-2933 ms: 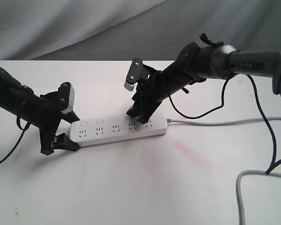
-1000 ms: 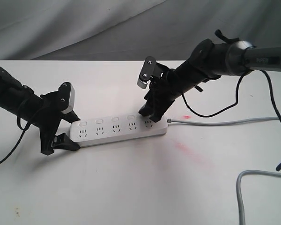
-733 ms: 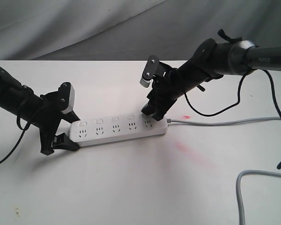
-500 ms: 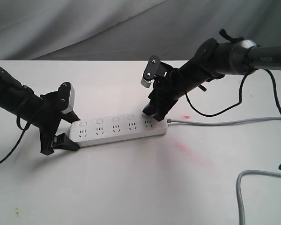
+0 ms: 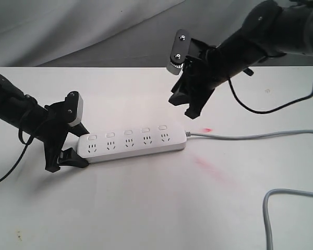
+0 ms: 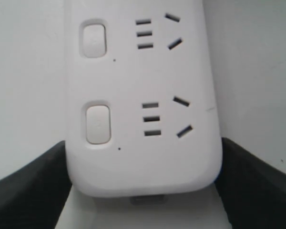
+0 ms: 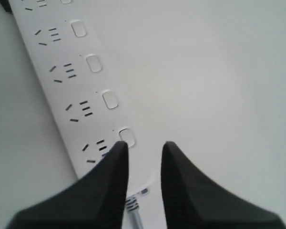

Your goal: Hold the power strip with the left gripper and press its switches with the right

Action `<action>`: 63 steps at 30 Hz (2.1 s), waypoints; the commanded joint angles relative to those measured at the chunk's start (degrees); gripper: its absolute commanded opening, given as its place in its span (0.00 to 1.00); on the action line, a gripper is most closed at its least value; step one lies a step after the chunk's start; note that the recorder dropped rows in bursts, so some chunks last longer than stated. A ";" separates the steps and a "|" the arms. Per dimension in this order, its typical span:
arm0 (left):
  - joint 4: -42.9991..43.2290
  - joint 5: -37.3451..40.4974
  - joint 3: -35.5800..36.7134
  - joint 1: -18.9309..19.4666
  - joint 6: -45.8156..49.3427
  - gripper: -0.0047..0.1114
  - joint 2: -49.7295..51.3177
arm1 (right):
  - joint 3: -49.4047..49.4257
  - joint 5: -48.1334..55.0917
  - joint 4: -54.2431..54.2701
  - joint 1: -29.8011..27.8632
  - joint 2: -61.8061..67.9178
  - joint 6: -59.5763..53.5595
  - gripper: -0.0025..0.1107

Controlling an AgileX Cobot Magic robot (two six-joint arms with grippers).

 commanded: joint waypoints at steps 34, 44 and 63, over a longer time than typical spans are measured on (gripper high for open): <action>4.39 -2.45 0.59 -0.52 1.69 0.45 1.05 | 54.54 -21.12 15.55 -0.02 -58.64 -0.13 0.02; 4.39 -2.33 0.59 -0.52 1.68 0.45 1.05 | 68.33 -42.36 26.70 -0.02 -75.27 2.38 0.02; 4.39 -2.32 0.59 -0.52 1.70 0.45 1.05 | 72.23 -39.98 30.47 -12.62 -94.90 2.63 0.02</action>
